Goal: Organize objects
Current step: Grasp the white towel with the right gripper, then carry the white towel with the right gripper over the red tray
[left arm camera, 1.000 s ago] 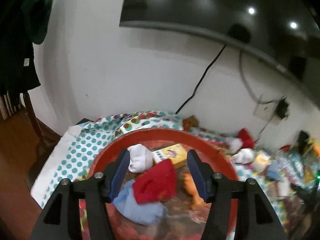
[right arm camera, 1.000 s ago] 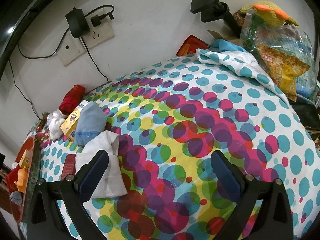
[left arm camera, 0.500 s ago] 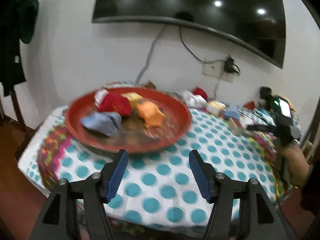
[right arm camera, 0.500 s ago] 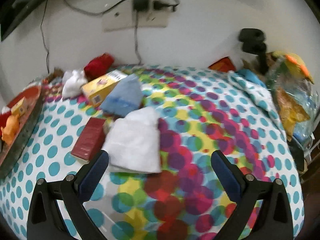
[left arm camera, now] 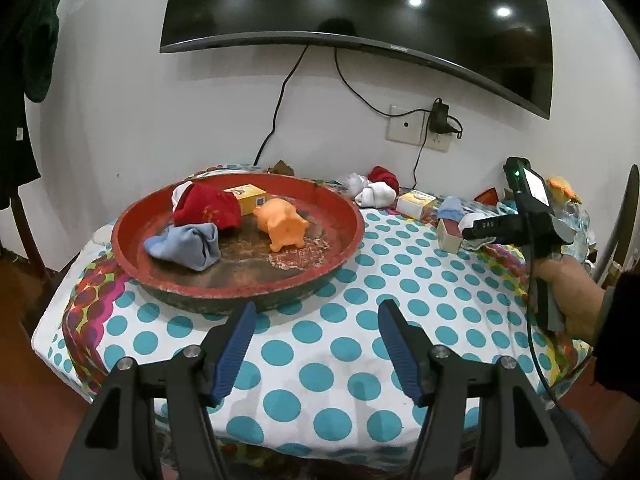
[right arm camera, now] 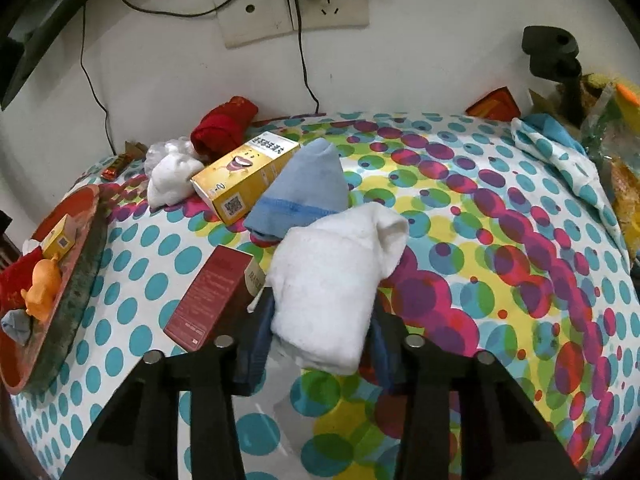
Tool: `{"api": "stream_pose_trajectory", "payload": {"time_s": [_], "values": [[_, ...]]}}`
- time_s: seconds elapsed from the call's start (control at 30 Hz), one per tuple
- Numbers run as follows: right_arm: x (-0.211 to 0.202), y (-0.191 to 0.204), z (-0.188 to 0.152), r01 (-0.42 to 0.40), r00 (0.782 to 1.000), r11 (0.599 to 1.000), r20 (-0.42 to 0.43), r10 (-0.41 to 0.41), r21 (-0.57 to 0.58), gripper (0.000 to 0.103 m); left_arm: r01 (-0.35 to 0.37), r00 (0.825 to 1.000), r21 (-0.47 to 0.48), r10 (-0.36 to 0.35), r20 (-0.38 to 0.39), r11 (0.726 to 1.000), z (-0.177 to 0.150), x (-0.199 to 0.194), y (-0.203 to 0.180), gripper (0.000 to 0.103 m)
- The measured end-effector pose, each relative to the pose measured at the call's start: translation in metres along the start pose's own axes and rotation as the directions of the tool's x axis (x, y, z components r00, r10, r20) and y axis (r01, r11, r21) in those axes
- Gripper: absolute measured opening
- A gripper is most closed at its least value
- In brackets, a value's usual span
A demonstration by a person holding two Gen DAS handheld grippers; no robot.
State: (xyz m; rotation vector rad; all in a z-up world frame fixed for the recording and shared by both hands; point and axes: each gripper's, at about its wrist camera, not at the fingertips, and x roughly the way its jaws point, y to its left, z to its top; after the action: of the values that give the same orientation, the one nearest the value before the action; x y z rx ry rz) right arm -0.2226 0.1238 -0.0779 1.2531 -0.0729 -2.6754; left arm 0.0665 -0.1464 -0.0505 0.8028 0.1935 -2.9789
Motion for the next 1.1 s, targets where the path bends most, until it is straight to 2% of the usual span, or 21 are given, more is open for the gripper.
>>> {"api": "stream_pose_trajectory", "payload": {"time_s": [0.07, 0.17, 0.33, 0.6, 0.8, 1.1], "values": [[-0.002, -0.006, 0.0, 0.012, 1.0, 1.0, 0.002, -0.012, 0.009, 0.035, -0.001, 1.0, 0.003, 0.001, 0.0, 1.0, 0.0, 0.0, 0.0, 0.065], [-0.006, -0.018, -0.001, 0.047, 0.999, 0.999, 0.002, -0.047, 0.024, 0.035, -0.042, 0.999, 0.023, 0.042, -0.01, 0.999, -0.001, 0.001, 0.0, 0.065], [-0.018, -0.037, 0.0, 0.155, 0.988, 0.988, 0.012, -0.155, 0.002, 0.034, -0.04, 0.999, 0.018, 0.04, 0.017, 0.999, 0.0, -0.005, -0.001, 0.065], [-0.053, -0.052, 0.009, 0.233, 0.971, 0.972, 0.06, -0.231, -0.017, 0.034, -0.027, 0.999, 0.001, 0.027, 0.029, 1.0, 0.003, -0.013, -0.002, 0.065], [-0.085, -0.022, 0.027, 0.23, 0.967, 0.97, 0.13, -0.218, -0.081, 0.034, -0.023, 0.998, -0.021, 0.024, 0.053, 1.0, 0.007, -0.023, 0.0, 0.065], [-0.102, 0.064, 0.04, 0.167, 0.973, 0.968, 0.188, -0.132, -0.187, 0.034, -0.057, 0.995, -0.058, 0.062, 0.082, 0.997, 0.011, -0.042, 0.014, 0.065]]}}
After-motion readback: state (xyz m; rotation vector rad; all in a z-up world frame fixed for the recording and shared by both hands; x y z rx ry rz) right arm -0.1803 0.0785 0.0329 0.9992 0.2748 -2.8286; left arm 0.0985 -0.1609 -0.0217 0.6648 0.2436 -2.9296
